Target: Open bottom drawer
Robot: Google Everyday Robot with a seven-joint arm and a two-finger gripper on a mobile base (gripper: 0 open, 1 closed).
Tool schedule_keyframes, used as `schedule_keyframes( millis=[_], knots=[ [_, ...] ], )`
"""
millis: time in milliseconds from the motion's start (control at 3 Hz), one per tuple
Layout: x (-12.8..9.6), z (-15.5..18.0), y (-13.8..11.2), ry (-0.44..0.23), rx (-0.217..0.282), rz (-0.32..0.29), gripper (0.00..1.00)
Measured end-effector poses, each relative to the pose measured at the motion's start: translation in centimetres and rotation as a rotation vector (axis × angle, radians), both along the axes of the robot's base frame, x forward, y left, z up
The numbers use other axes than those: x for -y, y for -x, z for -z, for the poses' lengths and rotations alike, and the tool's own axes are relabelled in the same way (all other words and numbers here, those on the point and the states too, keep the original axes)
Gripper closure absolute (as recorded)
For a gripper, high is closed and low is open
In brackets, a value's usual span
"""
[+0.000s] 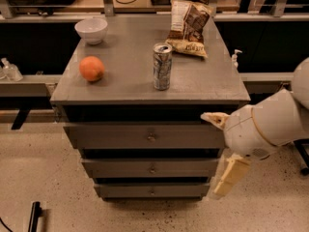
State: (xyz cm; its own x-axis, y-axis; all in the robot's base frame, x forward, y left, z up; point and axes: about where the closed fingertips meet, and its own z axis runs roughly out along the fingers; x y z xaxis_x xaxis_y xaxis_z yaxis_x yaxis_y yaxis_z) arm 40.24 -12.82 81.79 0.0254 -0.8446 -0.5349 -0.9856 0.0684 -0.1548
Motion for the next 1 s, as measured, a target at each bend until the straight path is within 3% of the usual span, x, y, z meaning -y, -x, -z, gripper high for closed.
schedule_keyframes(
  millis=[333, 667, 1000],
  knots=[
    [1.3, 2.5, -1.1, -0.005, 0.020, -0.010, 0.00],
    [3.6, 8.7, -1.5, -0.098, 0.051, 0.002, 0.00],
    [6.5, 14.3, -1.5, -0.139, 0.101, -0.047, 0.00]
  ],
)
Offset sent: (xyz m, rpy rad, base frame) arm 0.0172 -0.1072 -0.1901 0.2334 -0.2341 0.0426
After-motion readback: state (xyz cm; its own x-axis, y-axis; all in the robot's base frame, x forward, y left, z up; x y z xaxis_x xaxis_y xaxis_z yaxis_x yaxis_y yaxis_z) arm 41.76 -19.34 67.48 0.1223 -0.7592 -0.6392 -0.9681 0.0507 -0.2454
